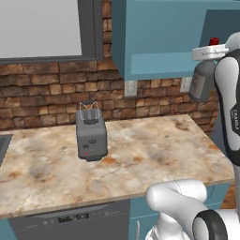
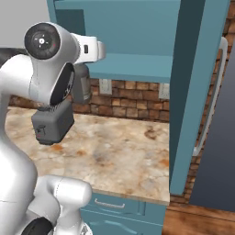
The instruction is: Get the candle and the liquor from the cabinet and move them to the dining counter.
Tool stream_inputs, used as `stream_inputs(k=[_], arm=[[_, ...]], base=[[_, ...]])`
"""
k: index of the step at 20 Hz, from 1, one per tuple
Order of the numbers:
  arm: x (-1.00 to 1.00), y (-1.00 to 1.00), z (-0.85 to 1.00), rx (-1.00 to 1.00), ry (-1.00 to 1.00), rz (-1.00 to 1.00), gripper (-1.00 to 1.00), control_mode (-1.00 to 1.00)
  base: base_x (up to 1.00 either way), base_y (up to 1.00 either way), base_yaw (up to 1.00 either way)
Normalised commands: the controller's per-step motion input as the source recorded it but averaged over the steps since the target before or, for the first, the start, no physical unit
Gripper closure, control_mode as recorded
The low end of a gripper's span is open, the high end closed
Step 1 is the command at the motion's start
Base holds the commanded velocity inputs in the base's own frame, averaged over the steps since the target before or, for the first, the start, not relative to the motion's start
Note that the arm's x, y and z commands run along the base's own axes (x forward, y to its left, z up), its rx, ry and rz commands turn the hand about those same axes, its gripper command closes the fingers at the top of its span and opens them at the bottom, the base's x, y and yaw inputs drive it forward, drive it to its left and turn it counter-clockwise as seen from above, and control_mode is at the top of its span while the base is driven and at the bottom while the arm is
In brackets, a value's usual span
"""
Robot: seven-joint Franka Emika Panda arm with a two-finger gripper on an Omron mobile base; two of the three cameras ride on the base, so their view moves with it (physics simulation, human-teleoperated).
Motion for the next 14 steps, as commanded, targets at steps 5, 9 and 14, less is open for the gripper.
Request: stream_inputs(k=[5, 9, 14], arm=[[-0.37, 0.0, 0.0, 0.0, 0.01, -0.04, 1.0, -1.0], [-0.08, 0.02, 0.0, 0.0, 0.04, -0.01, 1.0, -1.0], [0.0, 0.03, -0.03, 0.0, 0.06, 0.0, 1.0, -1.0]], base=[[0.0, 0.0, 0.0], [0.0, 0.0, 0.0], [0.0, 0.0, 0.0]])
